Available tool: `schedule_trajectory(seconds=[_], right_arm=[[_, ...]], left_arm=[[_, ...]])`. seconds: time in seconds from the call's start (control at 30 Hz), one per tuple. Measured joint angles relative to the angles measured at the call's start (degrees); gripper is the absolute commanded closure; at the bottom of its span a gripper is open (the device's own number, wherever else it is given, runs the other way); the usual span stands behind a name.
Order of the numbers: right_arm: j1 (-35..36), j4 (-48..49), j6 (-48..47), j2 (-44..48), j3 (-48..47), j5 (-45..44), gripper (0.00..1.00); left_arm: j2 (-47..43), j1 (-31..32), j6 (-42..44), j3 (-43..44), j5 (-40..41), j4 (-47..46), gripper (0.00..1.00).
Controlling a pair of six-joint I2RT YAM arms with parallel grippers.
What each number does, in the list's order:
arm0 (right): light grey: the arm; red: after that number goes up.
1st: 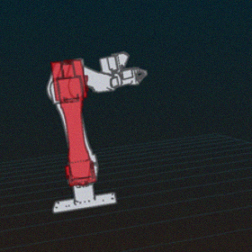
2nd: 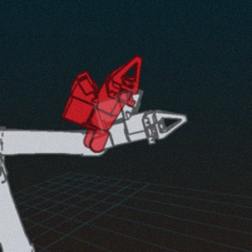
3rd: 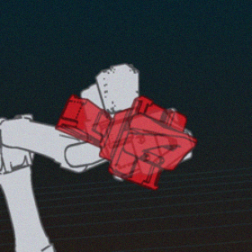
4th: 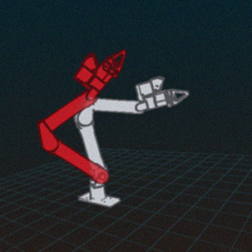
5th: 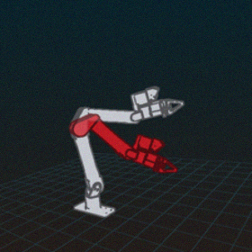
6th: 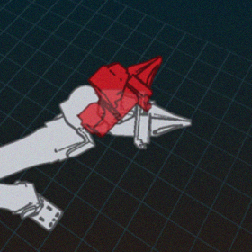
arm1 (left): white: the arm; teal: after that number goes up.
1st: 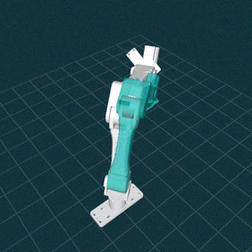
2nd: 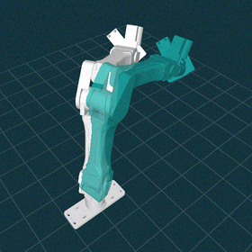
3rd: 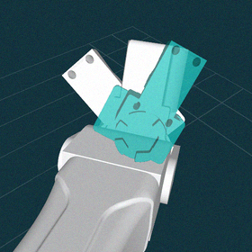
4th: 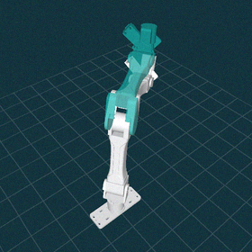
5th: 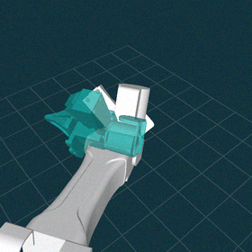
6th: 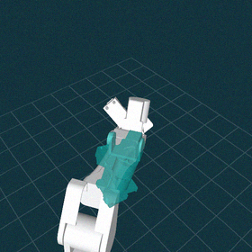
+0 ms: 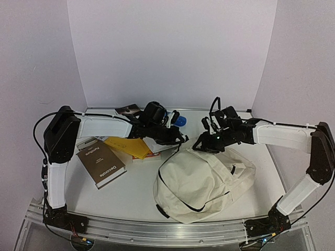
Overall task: Pack the student bag
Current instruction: Unzip the student bag at the center of the board.
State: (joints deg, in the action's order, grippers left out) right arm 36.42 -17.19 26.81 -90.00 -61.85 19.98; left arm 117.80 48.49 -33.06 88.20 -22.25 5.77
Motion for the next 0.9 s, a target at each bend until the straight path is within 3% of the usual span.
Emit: schedule_trajectory(seconds=[0.1, 0.17, 0.9], right_arm=[[0.0, 0.02, 0.2, -0.02, -0.34, 0.09, 0.94], [0.0, -0.04, 0.73, -0.03, -0.38, -0.74, 1.0], [0.55, 1.51, 12.34, -2.53, -0.41, -19.04, 1.0]], left_arm=[[-0.35, 0.0, 0.02, -0.72, 0.52, -0.2, 1.0], [-0.82, 0.0, 0.01, -1.31, 1.07, -0.23, 1.0], [-10.91, 0.0, -1.77, -12.5, 9.34, -0.38, 1.0]])
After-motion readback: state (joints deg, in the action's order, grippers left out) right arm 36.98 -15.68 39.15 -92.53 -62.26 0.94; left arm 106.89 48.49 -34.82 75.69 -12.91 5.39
